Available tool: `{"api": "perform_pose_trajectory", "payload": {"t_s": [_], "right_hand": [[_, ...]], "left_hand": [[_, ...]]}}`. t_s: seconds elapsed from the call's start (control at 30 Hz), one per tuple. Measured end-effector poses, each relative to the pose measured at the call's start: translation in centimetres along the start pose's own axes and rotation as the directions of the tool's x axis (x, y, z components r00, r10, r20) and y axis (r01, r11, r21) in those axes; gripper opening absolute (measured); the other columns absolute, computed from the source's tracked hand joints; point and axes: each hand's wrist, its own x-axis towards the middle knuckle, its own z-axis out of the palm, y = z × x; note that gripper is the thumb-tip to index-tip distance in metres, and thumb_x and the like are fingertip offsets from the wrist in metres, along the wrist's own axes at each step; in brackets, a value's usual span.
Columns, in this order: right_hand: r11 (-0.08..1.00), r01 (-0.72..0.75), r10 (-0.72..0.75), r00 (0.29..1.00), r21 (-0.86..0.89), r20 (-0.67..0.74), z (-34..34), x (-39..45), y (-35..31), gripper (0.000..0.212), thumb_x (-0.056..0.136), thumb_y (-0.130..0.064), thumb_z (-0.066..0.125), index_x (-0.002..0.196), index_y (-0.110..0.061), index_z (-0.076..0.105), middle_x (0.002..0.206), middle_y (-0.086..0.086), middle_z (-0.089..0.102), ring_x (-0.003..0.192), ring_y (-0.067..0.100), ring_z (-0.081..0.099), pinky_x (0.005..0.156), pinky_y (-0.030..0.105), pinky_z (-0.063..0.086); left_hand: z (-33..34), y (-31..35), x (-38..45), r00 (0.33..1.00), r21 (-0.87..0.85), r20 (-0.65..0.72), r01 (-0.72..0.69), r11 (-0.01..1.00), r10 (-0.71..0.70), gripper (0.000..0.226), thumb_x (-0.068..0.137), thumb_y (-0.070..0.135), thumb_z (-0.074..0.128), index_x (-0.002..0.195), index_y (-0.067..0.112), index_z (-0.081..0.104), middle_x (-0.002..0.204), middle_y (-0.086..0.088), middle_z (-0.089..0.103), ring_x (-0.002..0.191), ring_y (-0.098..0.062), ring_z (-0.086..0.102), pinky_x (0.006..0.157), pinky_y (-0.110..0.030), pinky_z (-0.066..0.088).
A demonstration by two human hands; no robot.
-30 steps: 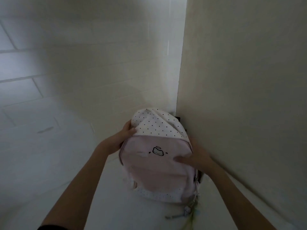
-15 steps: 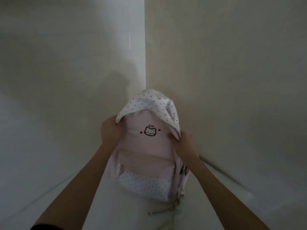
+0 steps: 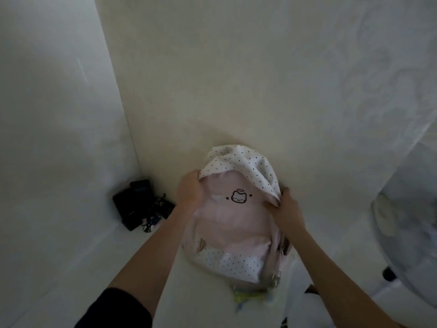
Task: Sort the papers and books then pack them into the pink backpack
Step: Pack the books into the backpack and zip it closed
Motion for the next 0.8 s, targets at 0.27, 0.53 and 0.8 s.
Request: {"api": "perform_pose_trajectory", "payload": {"t_s": [0.27, 0.53, 0.8], "right_hand": [[0.368, 0.767, -0.866, 0.488, -0.526, 0.105, 5.7, -4.1, -0.8, 0.045, 0.088, -0.021, 0.043, 0.133, -0.019, 0.044, 0.147, 0.003, 0.043, 0.139, 0.020, 0.031, 0.116, 0.047, 0.017], [0.521, 0.625, -0.488, 0.777, -0.581, 0.398, 7.6, -1.0, 2.6, 0.059, 0.088, -0.048, 0.036, 0.141, -0.023, 0.041, 0.147, -0.005, 0.041, 0.137, 0.021, 0.039, 0.116, 0.041, 0.010], [0.467, 0.610, -0.487, 0.782, -0.640, 0.390, 8.4, -1.4, 2.5, 0.064, 0.088, -0.047, 0.033, 0.147, -0.025, 0.026, 0.154, -0.007, 0.025, 0.143, 0.021, 0.026, 0.115, 0.042, 0.001]], "left_hand": [[5.8, -2.3, -6.7, 0.830, 0.542, 0.173, -0.530, 0.652, 0.531, 0.082, 0.086, 0.056, 0.031, 0.149, 0.007, 0.014, 0.156, -0.019, 0.008, 0.145, -0.036, 0.001, 0.116, -0.056, 0.000], [9.2, -5.4, -7.0, 0.878, 0.663, 0.427, -0.467, 0.584, 0.218, 0.095, 0.083, 0.074, 0.014, 0.139, 0.011, -0.028, 0.146, -0.007, -0.038, 0.132, -0.030, -0.041, 0.107, -0.058, -0.025], [9.5, -5.7, -6.9, 0.889, 0.665, 0.411, -0.445, 0.600, 0.203, 0.094, 0.081, 0.076, 0.006, 0.132, 0.010, -0.039, 0.140, -0.010, -0.048, 0.131, -0.032, -0.042, 0.105, -0.062, -0.024]]}}
